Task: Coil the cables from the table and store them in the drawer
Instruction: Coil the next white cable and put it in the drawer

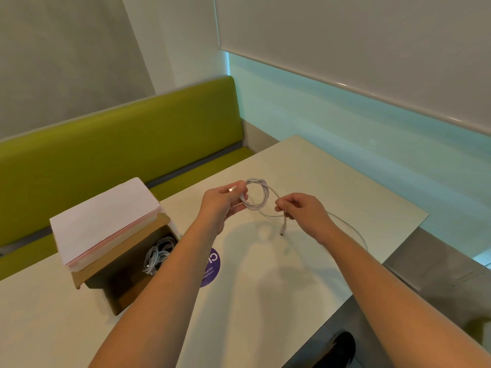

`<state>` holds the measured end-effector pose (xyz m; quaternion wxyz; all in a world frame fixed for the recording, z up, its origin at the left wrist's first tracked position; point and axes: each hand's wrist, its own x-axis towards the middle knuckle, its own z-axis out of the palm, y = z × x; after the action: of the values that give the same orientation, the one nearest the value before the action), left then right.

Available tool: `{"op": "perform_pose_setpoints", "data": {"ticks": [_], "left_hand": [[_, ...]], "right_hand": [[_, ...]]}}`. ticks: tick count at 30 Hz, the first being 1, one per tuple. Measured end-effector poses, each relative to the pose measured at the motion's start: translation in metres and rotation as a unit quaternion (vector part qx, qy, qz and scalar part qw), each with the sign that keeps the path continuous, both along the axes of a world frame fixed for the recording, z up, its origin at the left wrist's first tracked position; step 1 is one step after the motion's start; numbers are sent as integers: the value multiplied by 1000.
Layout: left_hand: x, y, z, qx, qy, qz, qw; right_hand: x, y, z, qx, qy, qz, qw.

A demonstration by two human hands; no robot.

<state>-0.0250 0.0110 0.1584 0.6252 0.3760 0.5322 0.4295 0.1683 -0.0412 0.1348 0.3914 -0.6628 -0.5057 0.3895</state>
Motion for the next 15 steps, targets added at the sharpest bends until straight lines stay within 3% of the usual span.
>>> {"op": "perform_pose_setpoints", "data": {"ticks": [4, 10, 13, 15], "left_hand": [[-5, 1, -3, -23, -52, 17, 998], [-1, -2, -9, -60, -91, 25, 994], [-2, -3, -12, -64, -91, 44, 993], [-4, -2, -13, -62, -95, 51, 992]], "right_hand": [[4, -4, -11, -12, -91, 13, 996], [-9, -6, 5, -72, 183, 20, 980], [-9, -7, 6, -52, 227, 8, 972], [-7, -8, 5, -44, 195, 14, 980]]}}
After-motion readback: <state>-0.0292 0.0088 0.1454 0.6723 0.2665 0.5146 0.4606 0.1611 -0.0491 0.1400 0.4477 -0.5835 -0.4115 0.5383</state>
